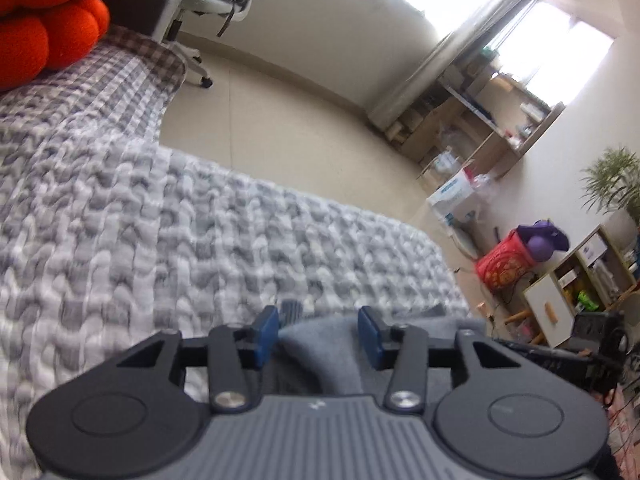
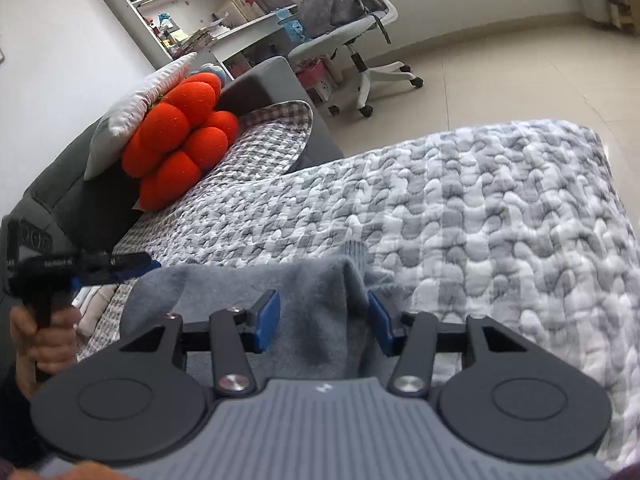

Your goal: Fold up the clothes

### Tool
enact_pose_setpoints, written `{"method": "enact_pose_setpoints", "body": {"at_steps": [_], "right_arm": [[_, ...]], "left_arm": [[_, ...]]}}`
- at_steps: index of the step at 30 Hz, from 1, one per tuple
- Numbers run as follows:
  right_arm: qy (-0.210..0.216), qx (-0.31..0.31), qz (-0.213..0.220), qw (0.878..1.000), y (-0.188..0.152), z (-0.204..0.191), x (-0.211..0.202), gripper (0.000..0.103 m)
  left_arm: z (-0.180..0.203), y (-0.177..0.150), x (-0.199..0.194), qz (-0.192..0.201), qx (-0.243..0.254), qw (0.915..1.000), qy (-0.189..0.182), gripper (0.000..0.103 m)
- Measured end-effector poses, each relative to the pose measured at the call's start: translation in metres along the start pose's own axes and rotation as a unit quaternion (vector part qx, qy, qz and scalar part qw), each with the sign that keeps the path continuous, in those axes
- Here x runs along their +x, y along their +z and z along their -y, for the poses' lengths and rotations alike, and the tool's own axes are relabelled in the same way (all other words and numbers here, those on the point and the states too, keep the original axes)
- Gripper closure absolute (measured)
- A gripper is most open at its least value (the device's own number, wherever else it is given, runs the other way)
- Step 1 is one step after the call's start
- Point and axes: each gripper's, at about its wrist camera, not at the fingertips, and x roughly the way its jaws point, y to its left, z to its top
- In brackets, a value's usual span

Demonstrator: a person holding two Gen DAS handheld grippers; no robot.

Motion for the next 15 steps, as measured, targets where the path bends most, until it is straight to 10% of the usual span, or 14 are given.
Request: {"method": "enact_pose_setpoints", "body": {"at_steps": [4,8,15], "right_arm": [[-0.027,-0.002,0.017,1.000,-0.007,-0.008,-0.002,0.050],[-0.045,0.008,0.047,0.998,-0.013,-0.007,0.000,0.080],[-0.058,-0.038,0.111,0.991,-0.012,-0.020,-0.007,0.089]], "left_arm": [[0.006,-0.007,0.002,0.006,-0.007,0.9997,0.021,0.056],[0.016,-0.012,0.001,0.036,-0.009,0.9983,0.046,0.067],[0.032,-0.021,-0.002,0.087,-0.011,0.9920,0.091,0.081]]}}
